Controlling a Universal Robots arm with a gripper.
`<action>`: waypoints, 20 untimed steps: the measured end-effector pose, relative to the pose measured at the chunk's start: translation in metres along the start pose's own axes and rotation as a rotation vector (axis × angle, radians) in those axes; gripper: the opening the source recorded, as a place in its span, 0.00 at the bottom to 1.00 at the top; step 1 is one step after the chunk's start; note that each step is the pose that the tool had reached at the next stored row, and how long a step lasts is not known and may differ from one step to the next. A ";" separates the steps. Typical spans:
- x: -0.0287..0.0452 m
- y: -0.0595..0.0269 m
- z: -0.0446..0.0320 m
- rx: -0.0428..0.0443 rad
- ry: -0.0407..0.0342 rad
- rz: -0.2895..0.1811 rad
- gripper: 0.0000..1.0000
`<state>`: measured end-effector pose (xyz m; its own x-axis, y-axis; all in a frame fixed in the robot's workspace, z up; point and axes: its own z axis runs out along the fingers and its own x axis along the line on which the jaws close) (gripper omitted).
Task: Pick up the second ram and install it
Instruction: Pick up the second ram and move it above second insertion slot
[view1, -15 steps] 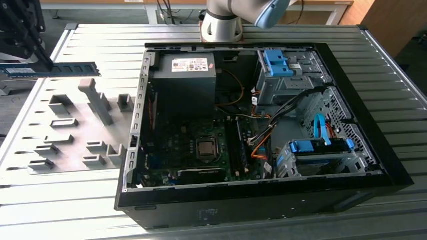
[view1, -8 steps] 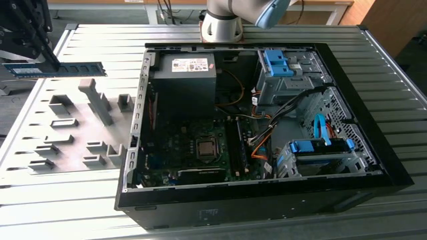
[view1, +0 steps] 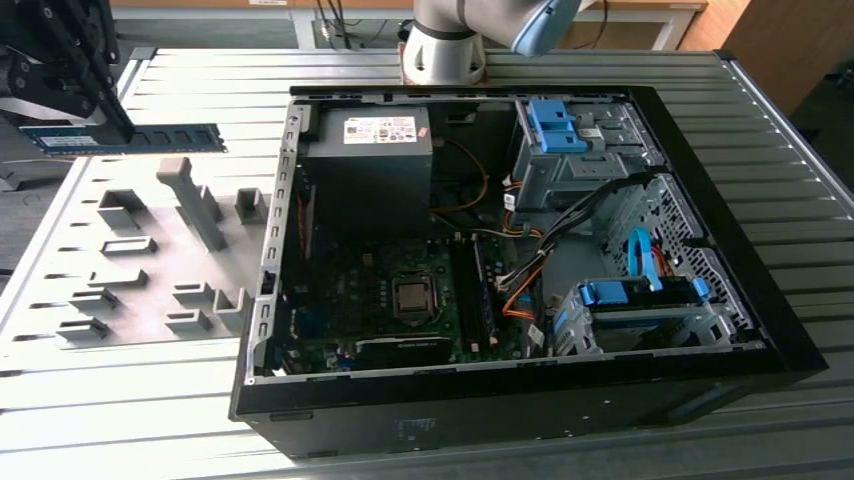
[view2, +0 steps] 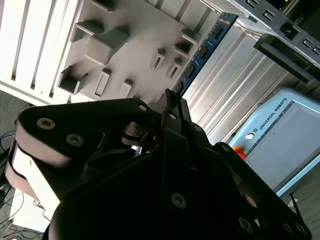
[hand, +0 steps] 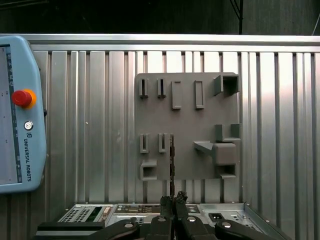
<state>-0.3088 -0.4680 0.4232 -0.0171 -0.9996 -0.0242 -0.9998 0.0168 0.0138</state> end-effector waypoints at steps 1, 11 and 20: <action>0.0000 -0.0012 0.0000 0.0001 0.0000 0.000 0.14; -0.0002 -0.0122 -0.0002 -0.0001 0.0000 0.000 0.14; -0.0004 -0.0218 -0.0003 0.0000 0.0000 0.000 0.14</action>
<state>-0.2870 -0.4680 0.4232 -0.0171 -0.9996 -0.0242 -0.9998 0.0168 0.0138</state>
